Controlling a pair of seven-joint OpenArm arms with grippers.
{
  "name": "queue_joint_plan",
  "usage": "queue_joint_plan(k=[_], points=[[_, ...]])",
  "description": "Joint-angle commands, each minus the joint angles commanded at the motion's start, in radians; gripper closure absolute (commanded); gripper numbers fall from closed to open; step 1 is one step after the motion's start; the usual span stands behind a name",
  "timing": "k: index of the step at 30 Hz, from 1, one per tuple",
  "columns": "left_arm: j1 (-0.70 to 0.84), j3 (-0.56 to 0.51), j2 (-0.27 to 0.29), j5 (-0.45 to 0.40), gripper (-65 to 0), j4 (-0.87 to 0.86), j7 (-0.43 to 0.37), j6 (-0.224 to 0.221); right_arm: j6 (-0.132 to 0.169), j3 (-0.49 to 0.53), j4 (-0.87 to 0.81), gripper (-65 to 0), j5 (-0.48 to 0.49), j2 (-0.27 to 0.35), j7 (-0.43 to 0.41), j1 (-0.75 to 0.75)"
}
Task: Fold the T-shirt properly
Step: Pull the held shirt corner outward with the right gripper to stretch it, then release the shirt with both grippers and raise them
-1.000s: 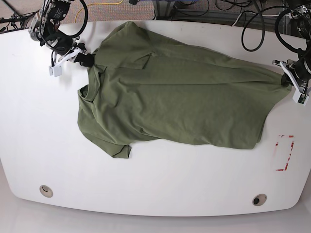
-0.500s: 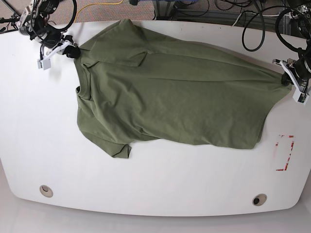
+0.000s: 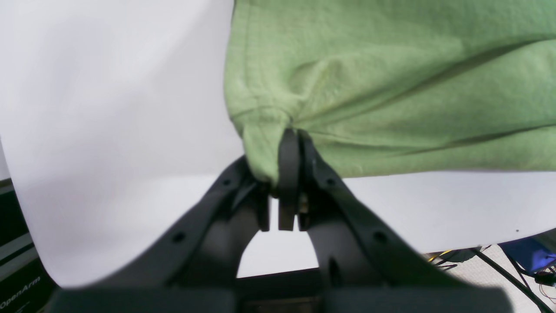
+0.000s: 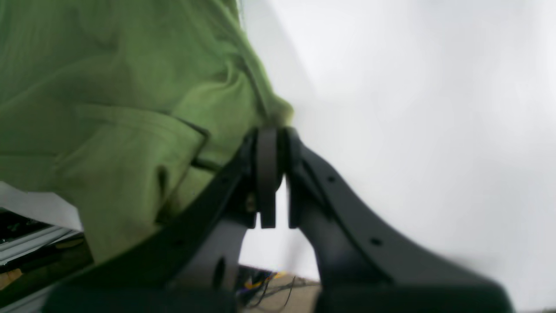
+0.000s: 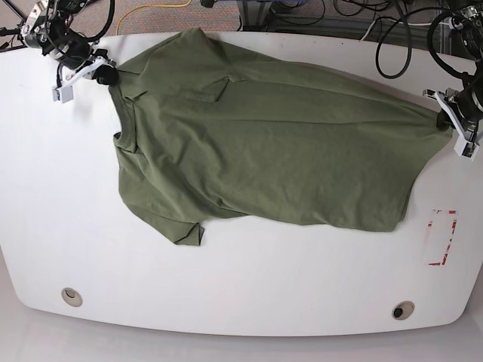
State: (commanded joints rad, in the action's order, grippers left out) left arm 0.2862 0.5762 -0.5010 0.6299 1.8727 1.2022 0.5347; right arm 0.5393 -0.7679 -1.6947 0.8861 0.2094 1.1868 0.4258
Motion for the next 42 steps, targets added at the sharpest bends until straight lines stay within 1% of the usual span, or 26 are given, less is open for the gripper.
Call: queue_joint_plan(k=[3, 5, 7, 10, 29, 42], points=[[0.000, 0.000, 0.000, 0.000, 0.0, 0.000, 0.000, 0.000, 0.000, -0.002, 0.003, -0.6, 0.000, 0.000, 0.000, 0.011], [0.000, 0.000, 0.000, 0.000, 0.0, 0.000, 0.000, 0.000, -0.002, -0.025, 0.005, -0.8, 0.000, -0.002, 0.000, 0.023], [0.000, 0.000, -0.002, 0.000, 0.0, 0.000, 0.000, 0.000, -0.002, -0.057, 0.005, -1.1, 0.000, -0.014, 0.000, 0.034], [0.000, 0.000, -0.002, 0.000, 0.0, 0.000, 0.000, 0.000, -0.002, -0.075, 0.005, -1.3, 0.000, -0.029, 0.000, 0.037], [0.018, -0.002, -0.003, -0.002, 0.0, 0.000, 0.000, 0.000, -0.002, -0.077, 0.006, -1.3, -0.003, -0.026, 0.000, 0.035], [0.002, -0.006, -0.002, -0.002, 0.0, -0.025, 0.000, -0.006, -0.002, -0.074, 0.006, -1.3, -0.005, -0.026, 0.000, 0.034]])
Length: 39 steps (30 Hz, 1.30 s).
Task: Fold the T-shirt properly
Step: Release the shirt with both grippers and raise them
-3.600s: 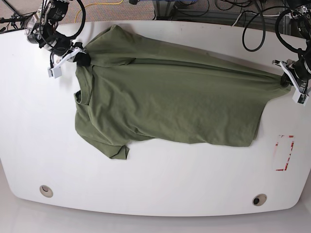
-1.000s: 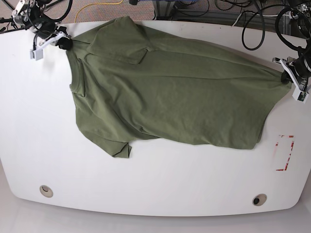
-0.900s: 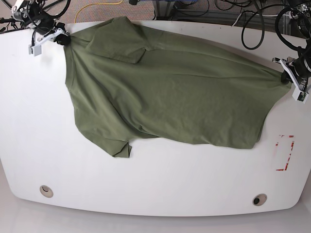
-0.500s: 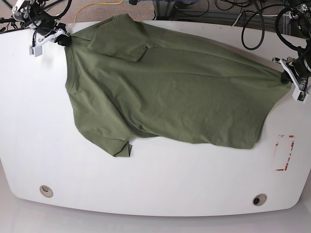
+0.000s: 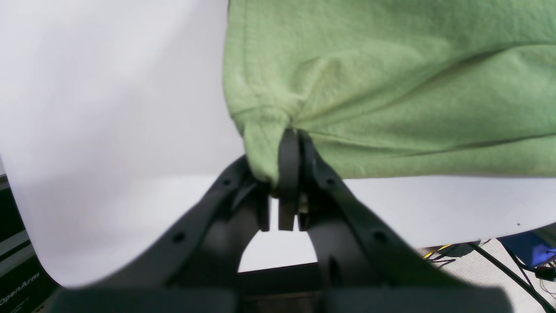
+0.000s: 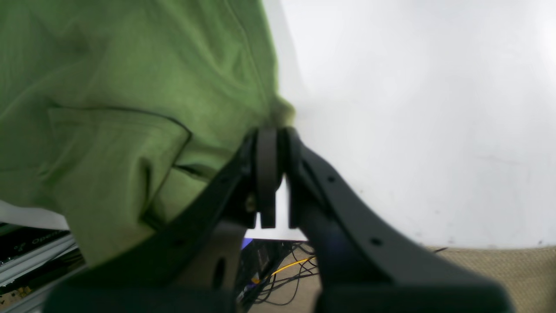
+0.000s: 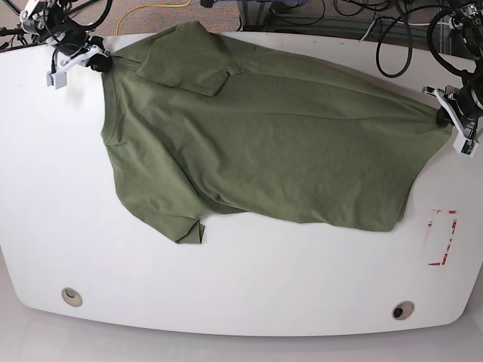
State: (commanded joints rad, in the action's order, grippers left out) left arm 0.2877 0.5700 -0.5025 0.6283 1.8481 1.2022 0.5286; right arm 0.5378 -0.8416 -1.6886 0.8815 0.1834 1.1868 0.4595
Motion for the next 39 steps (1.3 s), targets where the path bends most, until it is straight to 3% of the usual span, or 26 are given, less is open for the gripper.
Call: queue_joint_plan(k=[5, 11, 16, 29, 39], points=[[-0.061, -0.040, -0.006, -0.005, 0.0, -0.063, 0.000, -0.002, 0.000, 0.000, 0.000, -1.3, 0.000, 0.000, 0.000, 0.000], [-0.155, -0.114, -0.009, -0.084, 0.0, -0.187, 0.006, 0.003, 0.000, 0.000, 0.000, -1.3, -0.002, 0.000, 0.000, -0.002], [-0.247, -0.158, -0.006, -0.115, 0.0, -0.298, 0.066, 0.003, 0.000, 0.021, 0.000, -1.3, -0.002, 0.000, 0.000, -0.003], [-0.437, -0.224, -0.008, -0.117, 0.0, -0.476, 0.194, -0.002, 0.000, 0.041, 0.000, -1.3, -0.002, -0.006, 0.000, -0.017], [-0.500, -0.247, -0.011, -0.117, 0.0, -0.519, 0.194, 0.003, 0.000, 0.041, 0.000, -1.4, -0.002, -0.005, 0.000, -0.028]])
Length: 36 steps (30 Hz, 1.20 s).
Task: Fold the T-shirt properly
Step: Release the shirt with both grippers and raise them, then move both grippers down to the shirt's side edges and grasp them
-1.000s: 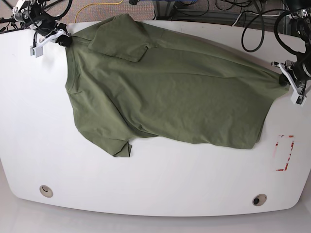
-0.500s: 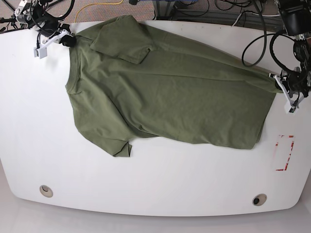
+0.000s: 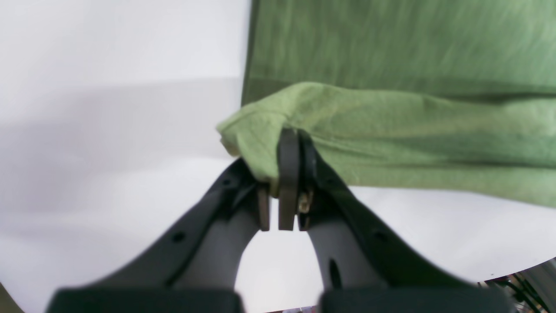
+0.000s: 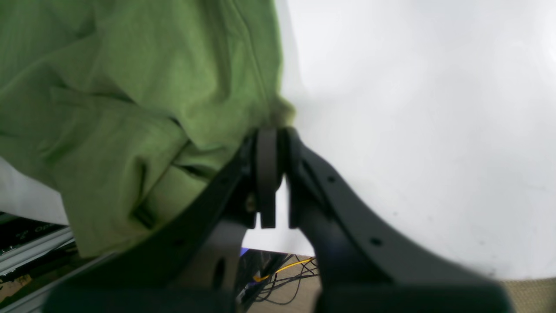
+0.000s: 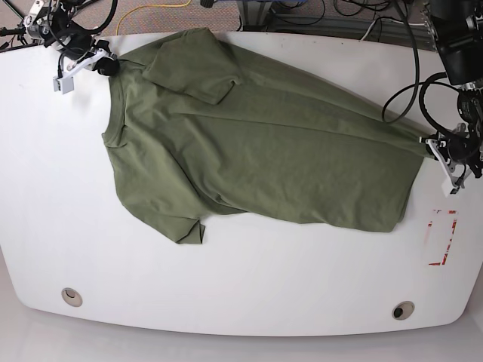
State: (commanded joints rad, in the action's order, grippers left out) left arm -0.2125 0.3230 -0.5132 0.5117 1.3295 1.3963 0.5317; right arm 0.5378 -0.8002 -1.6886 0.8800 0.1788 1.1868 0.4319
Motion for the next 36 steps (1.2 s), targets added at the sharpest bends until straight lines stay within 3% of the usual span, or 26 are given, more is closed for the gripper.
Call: queue_joint_plan(k=[3, 6, 10, 14, 16, 20, 28, 33, 36], points=[[0.005, -0.015, -0.002, 0.005, -0.4, 0.002, 0.000, 0.000, 0.000, 0.000, 0.000, -1.7, 0.000, 0.005, 0.000, 0.000], [0.009, -0.032, -0.002, 0.006, -9.2, 0.002, 0.000, 0.002, 0.000, 0.000, -0.006, -7.1, 0.000, 0.006, 0.000, 0.003], [0.055, -0.063, -0.025, 0.008, -28.6, 0.008, 0.000, 0.003, 0.000, -0.008, -0.008, -26.3, 0.000, 0.006, 0.000, 0.008], [0.138, -0.049, -0.044, 0.009, -37.6, 0.091, 0.000, 0.003, 0.000, -0.011, -0.008, -41.7, 0.003, 0.006, 0.000, 0.034], [0.187, -0.043, -0.054, 0.009, -38.9, 0.140, 0.000, 0.003, 0.003, -0.015, -0.008, -44.9, 0.005, 0.008, 0.000, 0.037], [0.253, -0.021, -0.066, 0.018, -41.0, 0.230, 0.000, 0.015, 0.011, -0.069, -0.025, -45.2, 0.006, 0.015, 0.000, 0.037], [0.250, 0.064, -0.080, 0.114, -41.5, 0.370, 0.000, 0.143, 0.011, -0.089, -0.077, -45.2, 0.006, 0.020, 0.000, -0.029], [0.127, 0.101, -0.031, 0.107, -41.5, 0.425, 0.000, 0.146, 0.011, -0.084, -0.029, -45.2, 0.002, 0.049, 0.000, -0.140], [0.031, 0.117, 0.018, 0.049, -41.5, 0.420, -0.012, 0.109, 0.003, -0.058, 0.038, -45.2, 0.000, 0.078, 0.000, -0.229]])
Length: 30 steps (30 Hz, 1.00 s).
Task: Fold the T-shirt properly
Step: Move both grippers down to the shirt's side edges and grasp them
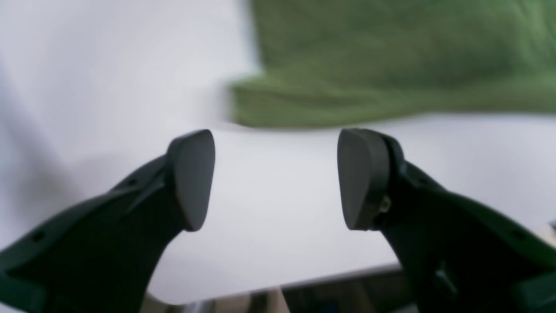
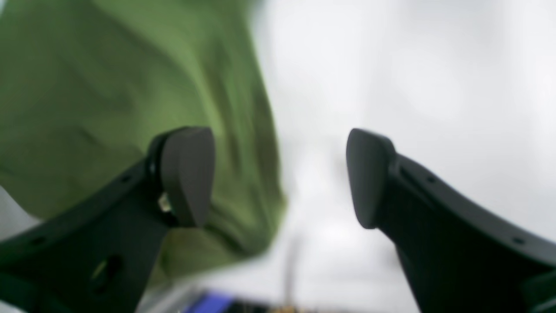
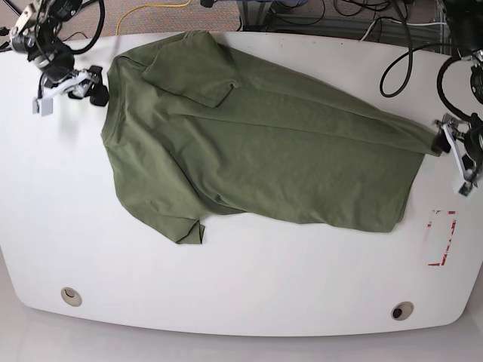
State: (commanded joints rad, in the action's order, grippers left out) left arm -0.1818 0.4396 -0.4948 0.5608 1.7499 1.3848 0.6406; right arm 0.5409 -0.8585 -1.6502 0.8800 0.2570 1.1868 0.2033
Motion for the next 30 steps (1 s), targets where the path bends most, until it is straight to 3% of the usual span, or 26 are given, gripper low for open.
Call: queue_joint_plan(k=[5, 15, 20, 30], points=[[-0.100, 0.003, 0.064, -0.169, -41.5, -0.074, -0.098, -0.066, 0.000, 0.071, 0.150, -45.2, 0.000, 0.066, -0.008, -0.141], [-0.204, -0.029, 0.184, -0.476, -41.5, -0.341, -0.405, -0.071, 0.009, 0.213, 0.408, -45.2, -0.107, 0.135, -0.121, -0.308], [-0.216, -0.028, 0.218, -0.526, -41.5, -0.460, -0.549, -0.071, 0.009, 0.250, 0.466, -45.2, -0.117, 0.133, -0.138, -0.344], [-0.239, -0.028, 0.216, -0.526, -41.5, -0.669, -0.709, -0.071, 0.009, 0.325, 0.473, -45.2, -0.120, 0.063, -0.138, -0.347]])
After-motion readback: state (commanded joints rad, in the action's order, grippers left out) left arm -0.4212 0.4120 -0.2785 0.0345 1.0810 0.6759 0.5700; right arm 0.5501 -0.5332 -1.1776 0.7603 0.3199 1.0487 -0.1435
